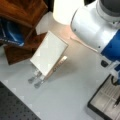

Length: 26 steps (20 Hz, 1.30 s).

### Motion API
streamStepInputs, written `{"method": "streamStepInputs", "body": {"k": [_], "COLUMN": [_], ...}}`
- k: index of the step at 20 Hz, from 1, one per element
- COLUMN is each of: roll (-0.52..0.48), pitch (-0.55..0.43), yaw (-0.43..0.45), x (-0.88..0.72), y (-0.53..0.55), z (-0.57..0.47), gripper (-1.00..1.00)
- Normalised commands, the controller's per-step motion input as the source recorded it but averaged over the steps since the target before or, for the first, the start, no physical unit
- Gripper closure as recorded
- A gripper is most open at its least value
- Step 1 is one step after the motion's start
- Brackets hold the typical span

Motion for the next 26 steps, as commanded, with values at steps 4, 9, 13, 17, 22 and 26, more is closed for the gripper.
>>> {"method": "streamStepInputs", "body": {"k": [4, 9, 13, 17, 22, 26], "roll": [0.045, 0.061, 0.080, 0.090, 0.093, 0.080], "pitch": [-0.002, -0.011, -0.009, -0.008, -0.018, -0.028], "yaw": [-0.360, -0.375, -0.387, -0.386, -0.386, -0.356], "x": [-0.36, -0.38, -0.33, -0.31, -0.28, -0.26], "y": [0.35, 0.28, 0.19, 0.19, 0.27, 0.28], "z": [-0.03, -0.06, -0.05, -0.05, -0.08, -0.10], "gripper": [-1.00, -1.00, -1.00, -1.00, -1.00, -1.00]}}
